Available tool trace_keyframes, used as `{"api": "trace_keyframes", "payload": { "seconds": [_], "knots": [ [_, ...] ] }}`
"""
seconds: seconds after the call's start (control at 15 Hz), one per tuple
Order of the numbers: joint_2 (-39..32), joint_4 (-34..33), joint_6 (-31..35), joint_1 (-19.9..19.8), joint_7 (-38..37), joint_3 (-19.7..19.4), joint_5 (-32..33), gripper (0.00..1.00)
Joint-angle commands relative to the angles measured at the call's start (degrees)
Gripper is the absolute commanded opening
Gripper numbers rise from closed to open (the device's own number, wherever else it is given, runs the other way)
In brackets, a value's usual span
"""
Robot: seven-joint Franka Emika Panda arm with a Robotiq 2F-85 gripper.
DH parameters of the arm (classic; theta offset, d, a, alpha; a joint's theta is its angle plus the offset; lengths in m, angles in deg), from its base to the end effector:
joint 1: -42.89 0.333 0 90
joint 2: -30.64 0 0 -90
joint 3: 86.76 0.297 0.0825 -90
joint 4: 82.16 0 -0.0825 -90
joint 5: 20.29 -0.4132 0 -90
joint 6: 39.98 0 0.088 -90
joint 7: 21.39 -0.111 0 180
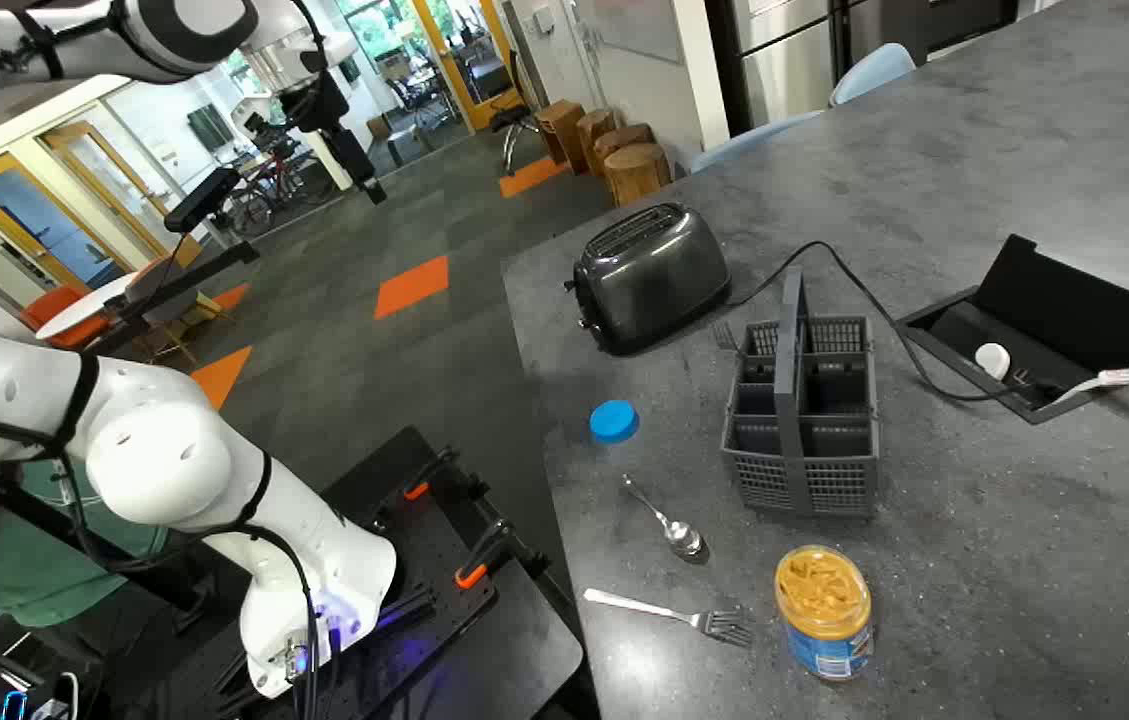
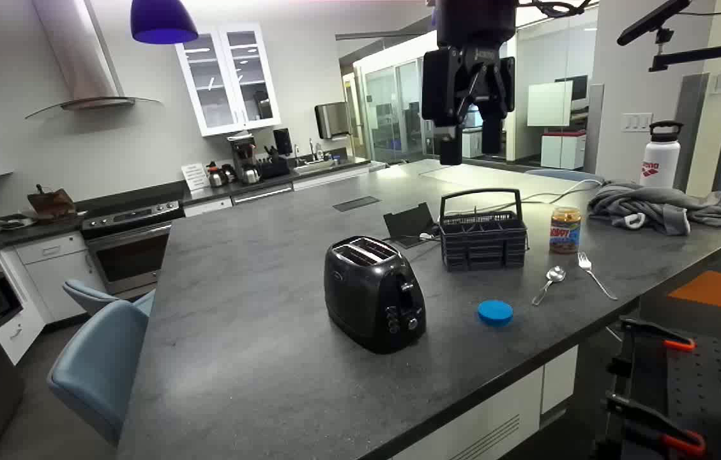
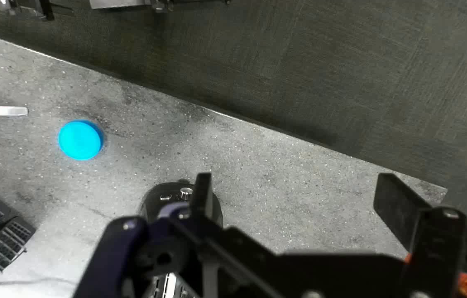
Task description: Push the lever on the black toaster downwards
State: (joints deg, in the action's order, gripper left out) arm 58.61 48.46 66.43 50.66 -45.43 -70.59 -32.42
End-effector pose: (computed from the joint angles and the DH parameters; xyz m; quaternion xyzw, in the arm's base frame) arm 0.4046 0.2084 0.5095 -0.9981 0.0423 -0.0096 0.0441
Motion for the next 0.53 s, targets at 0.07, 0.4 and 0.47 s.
{"api": "trace_keyframes", "payload": {
  "seconds": [0.07, 0.4, 0.47],
  "knots": [
    [-0.1, -0.1, -0.1, 0.3, -0.1, -0.3, 0.2, 1.0],
    [-2.4, -0.3, 3.3, -0.7, 0.2, 0.0, 2.5, 1.0],
    [-3.9, -0.7, 4.0, -0.9, 0.8, -0.3, 3.1, 1.0]
  ]
}}
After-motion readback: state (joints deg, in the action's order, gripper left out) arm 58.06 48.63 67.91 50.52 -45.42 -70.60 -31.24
